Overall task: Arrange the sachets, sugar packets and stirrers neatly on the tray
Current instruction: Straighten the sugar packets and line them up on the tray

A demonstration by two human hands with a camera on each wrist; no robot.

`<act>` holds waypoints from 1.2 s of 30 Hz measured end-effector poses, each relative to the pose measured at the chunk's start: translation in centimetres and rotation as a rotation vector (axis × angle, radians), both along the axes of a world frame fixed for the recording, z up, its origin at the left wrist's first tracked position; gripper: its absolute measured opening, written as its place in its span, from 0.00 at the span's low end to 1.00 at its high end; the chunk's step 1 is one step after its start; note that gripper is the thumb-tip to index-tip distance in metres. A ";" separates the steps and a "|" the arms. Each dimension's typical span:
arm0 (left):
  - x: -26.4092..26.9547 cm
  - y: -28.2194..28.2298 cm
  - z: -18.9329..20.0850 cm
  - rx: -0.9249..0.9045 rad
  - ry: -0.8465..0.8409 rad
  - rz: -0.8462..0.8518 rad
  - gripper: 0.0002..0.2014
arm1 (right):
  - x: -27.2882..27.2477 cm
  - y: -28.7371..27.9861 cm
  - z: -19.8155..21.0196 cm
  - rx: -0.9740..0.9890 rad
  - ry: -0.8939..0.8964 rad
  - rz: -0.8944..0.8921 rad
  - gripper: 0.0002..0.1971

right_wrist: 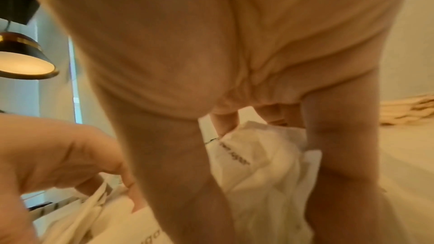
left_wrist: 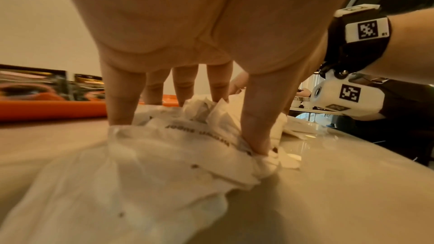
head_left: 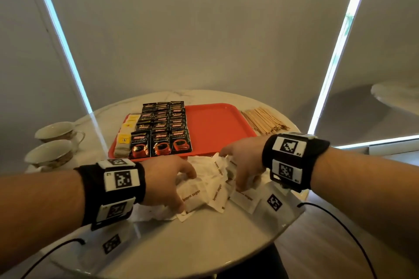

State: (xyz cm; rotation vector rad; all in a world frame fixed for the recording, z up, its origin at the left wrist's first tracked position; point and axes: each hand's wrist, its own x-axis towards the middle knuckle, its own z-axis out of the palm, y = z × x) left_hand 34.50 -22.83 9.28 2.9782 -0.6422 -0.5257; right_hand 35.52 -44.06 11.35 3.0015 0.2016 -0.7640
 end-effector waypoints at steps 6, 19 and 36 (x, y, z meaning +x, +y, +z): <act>-0.4 4.4 0.4 0.048 0.016 0.046 0.35 | 0.7 5.0 -0.9 0.189 0.070 0.018 0.47; 1.0 5.3 1.3 -0.107 0.102 0.103 0.55 | 2.5 7.2 1.2 0.166 0.041 0.151 0.37; 2.1 5.8 1.0 -0.227 -0.061 0.232 0.35 | 4.3 5.5 2.7 0.221 -0.201 0.108 0.20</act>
